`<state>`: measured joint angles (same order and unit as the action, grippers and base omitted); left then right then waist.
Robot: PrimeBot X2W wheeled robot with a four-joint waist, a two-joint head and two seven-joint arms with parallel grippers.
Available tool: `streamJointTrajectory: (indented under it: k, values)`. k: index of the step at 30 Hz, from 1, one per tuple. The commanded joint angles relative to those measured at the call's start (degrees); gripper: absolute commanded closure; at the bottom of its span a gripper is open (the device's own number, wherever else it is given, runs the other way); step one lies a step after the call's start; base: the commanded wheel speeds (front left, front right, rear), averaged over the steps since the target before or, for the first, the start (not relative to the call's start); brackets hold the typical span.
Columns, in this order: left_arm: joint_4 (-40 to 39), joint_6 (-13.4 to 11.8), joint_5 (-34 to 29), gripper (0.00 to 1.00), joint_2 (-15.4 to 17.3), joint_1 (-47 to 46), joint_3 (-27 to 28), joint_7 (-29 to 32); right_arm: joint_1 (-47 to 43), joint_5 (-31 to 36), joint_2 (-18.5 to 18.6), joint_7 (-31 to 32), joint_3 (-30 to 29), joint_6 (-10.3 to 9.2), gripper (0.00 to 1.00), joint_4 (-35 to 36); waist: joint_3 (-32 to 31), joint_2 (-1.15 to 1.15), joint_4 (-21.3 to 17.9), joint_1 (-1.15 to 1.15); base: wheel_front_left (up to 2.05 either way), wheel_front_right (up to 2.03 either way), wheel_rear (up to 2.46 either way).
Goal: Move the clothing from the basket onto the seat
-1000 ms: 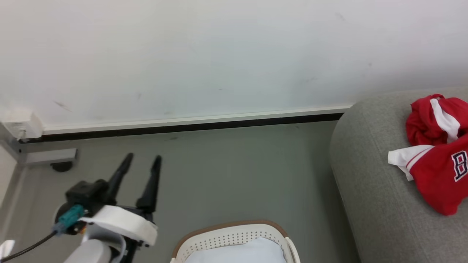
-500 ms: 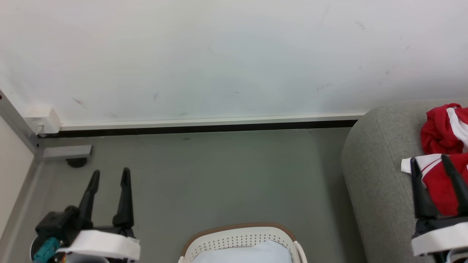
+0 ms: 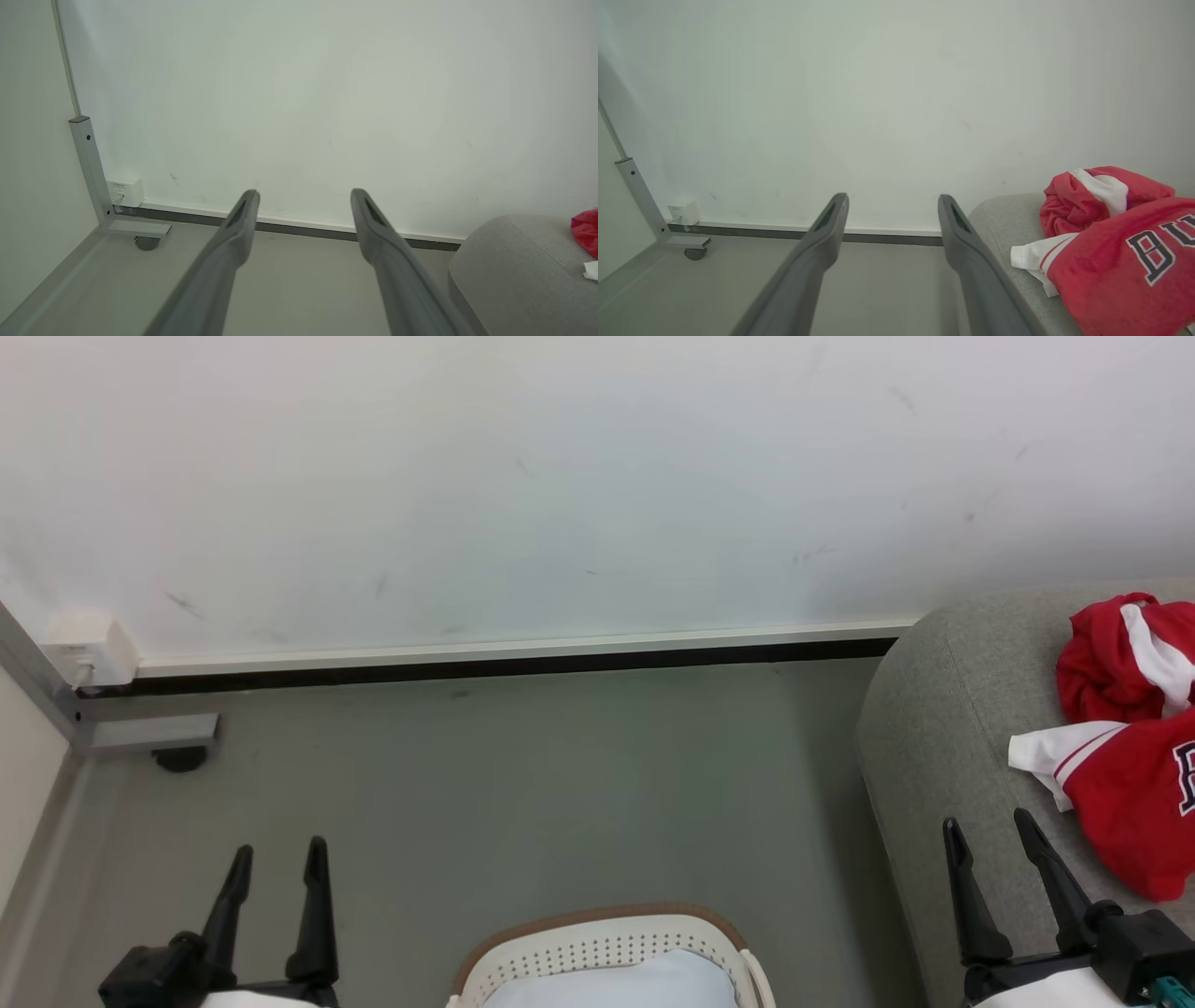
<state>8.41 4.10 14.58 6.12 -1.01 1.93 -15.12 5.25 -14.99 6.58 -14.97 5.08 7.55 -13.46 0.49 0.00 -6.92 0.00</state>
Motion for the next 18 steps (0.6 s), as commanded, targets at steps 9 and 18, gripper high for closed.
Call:
streamJointTrajectory:
  k: [9,18]
  values:
    - [1.9,2.5,-2.2,0.00,-2.3,-0.6,2.8,0.0,0.6,0.7,-1.7,-0.2,0.0,-0.13,0.00,-0.2,0.2,0.00,-0.4,0.00,0.00,0.00,0.00]
    - [2.7,3.4,-3.3,0.00,-2.8,-1.0,3.0,0.0,0.8,0.2,-2.2,-0.2,0.4,-0.13,0.00,-0.8,0.1,0.00,-0.3,0.00,0.00,0.00,0.00]
